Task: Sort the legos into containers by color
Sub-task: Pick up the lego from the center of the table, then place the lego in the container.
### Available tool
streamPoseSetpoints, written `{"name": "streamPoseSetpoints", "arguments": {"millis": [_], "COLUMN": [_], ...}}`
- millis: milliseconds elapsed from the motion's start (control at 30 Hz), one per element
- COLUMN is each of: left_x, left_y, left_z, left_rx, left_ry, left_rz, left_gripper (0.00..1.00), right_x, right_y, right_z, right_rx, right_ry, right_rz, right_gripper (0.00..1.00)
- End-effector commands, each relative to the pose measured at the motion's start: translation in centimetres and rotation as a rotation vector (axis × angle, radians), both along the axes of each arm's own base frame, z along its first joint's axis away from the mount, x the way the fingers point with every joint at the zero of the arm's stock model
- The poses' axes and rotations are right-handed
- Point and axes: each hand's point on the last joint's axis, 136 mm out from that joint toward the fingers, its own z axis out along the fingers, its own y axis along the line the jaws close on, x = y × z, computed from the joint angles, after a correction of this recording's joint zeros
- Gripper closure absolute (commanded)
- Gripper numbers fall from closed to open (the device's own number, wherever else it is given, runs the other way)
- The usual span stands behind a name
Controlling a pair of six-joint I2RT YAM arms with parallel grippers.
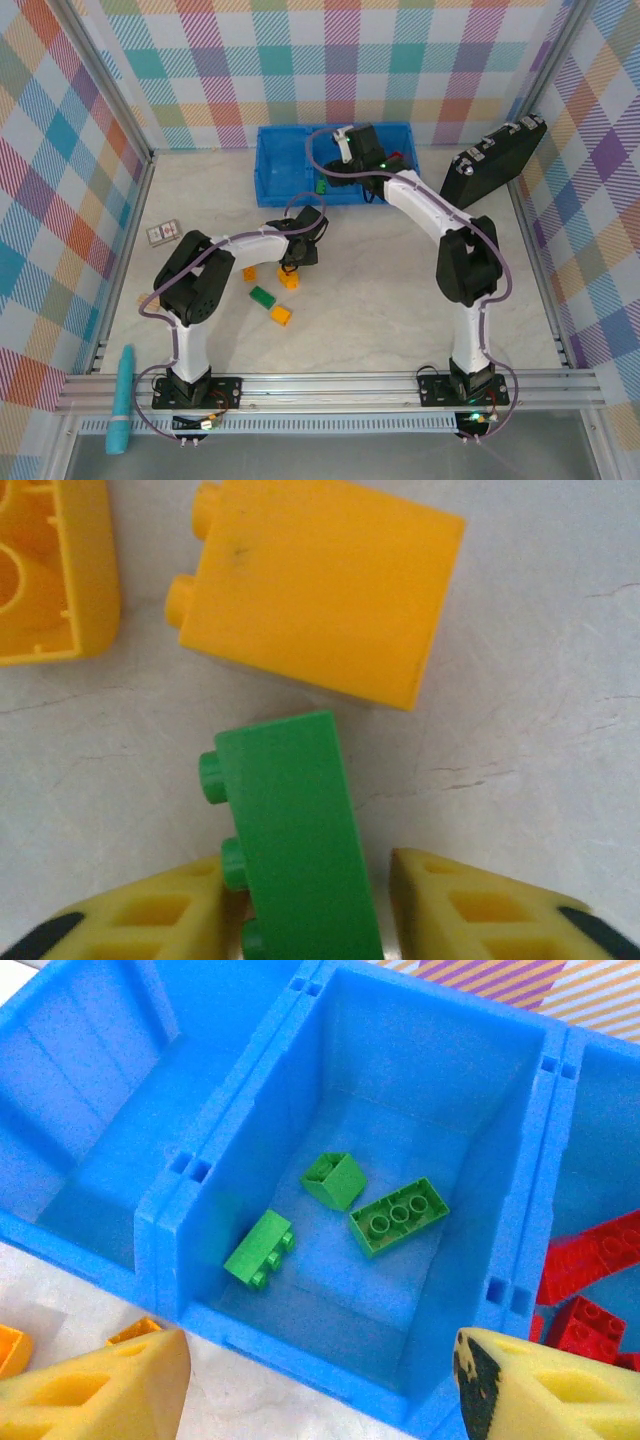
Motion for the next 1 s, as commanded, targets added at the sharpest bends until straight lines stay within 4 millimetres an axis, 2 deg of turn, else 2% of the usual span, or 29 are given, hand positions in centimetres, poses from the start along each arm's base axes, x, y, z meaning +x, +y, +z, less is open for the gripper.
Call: {"name": "streamPoseSetpoints", "arguments": {"millis": [0, 133, 200, 300, 400, 500, 667, 767, 867, 967], "left_x": [0.4, -0.2, -0.5, -0.9, -0.6, 0.5, 3.3, 5.5, 7.9, 10.1], "left_y": [-0.6, -1.2, -1.6, -2.3, -3.2, -4.8, -7.4, -9.0, -10.1, -10.9], "left_z": [-0.8, -1.0, -1.0, 0.2, 2.8, 7.0, 14.1, 17.4, 19.0, 19.2], "left_rx": [-0.006, -0.011, -0.01, -0.02, -0.04, -0.086, -0.164, -0.2, -0.2, -0.216], "left_ry": [0.002, 0.018, 0.025, 0.015, -0.027, -0.094, -0.239, -0.335, -0.409, -0.438], "left_rz": [0.01, -0.01, -0.022, -0.044, -0.07, -0.114, -0.16, -0.174, -0.174, -0.162], "left_gripper": [0.67, 0.74, 0.76, 0.79, 0.8, 0.8, 0.8, 0.8, 0.8, 0.8], "right_x": [-0.9, -2.9, -4.1, -6.0, -8.0, -10.3, -14.0, -16.3, -18.6, -20.7], "right_y": [-1.1, -1.9, -2.1, -3.3, -4.6, -4.9, -5.6, -5.8, -5.7, -5.3], "right_z": [2.9, 2.1, 0.8, -1.6, -4.1, -6.6, -9.4, -11.0, -12.5, -13.2], "right_rx": [0.04, 0.067, 0.075, 0.067, 0.068, 0.096, 0.173, 0.199, 0.211, 0.237], "right_ry": [-0.061, -0.025, 0.021, 0.08, 0.134, 0.219, 0.314, 0.363, 0.422, 0.464], "right_rz": [-0.029, -0.038, -0.035, -0.062, -0.102, -0.104, -0.132, -0.134, -0.133, -0.128], "right_gripper": [0.3, 0.3, 0.3, 0.29, 0.29, 0.29, 0.3, 0.3, 0.31, 0.31]}}
